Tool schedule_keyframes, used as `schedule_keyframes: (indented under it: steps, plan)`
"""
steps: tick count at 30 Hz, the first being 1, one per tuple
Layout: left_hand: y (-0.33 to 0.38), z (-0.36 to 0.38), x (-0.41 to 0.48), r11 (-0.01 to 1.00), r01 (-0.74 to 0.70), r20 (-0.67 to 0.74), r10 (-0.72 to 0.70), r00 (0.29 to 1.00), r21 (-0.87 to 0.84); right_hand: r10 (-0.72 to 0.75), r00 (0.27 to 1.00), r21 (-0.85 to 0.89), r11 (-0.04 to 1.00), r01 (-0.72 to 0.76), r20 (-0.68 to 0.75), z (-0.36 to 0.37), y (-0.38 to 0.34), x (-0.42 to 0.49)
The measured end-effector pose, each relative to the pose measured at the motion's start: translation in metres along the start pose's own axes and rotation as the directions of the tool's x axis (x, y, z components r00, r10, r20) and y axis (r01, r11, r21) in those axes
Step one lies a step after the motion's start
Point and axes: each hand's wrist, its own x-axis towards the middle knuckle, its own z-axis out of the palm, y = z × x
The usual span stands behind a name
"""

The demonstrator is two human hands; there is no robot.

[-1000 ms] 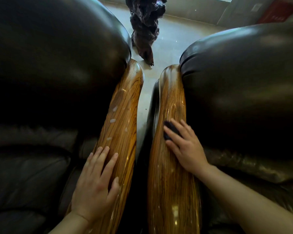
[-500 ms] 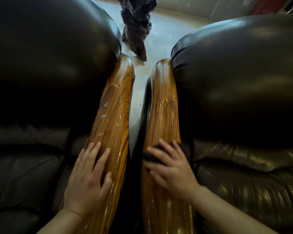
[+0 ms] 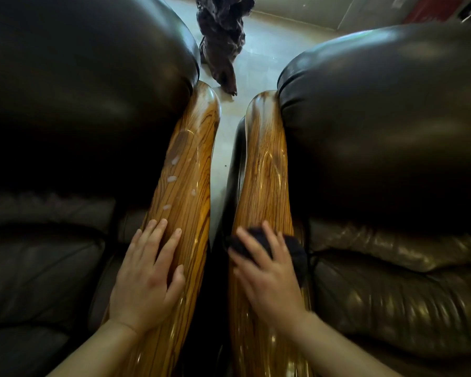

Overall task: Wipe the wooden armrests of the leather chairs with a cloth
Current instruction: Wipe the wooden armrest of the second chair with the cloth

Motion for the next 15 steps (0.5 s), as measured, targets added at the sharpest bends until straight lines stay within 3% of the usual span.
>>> schedule_keyframes:
  steps: [2, 4, 9, 13, 15]
  plan:
    - [-0.002, 0.003, 0.000, 1.000, -0.009, -0.001, 0.009, 1.000, 0.011, -0.115, 0.993, -0.015, 0.993, 0.116, 0.034, 0.003, 0.007, -0.017]
    - [-0.004, 0.005, 0.000, 1.000, -0.011, 0.000, 0.011, 1.000, 0.013, -0.093, 0.995, -0.020, 0.995, 0.093, 0.026, -0.004, 0.021, 0.009]
    - [-0.003, 0.004, 0.000, 1.000, -0.003, -0.002, 0.003, 1.000, 0.014, 0.303, 0.953, 0.077, 0.950, -0.304, 0.018, -0.022, 0.053, 0.137]
    - [-0.001, 0.001, 0.001, 1.000, -0.003, -0.012, 0.002, 1.000, -0.001, 0.421, 0.905, 0.066, 0.903, -0.425, 0.060, -0.032, 0.087, 0.212]
    - [0.000, 0.000, 0.001, 1.000, 0.003, -0.010, -0.003, 1.000, -0.006, 0.486, 0.872, 0.145, 0.860, -0.489, 0.053, -0.040, 0.097, 0.231]
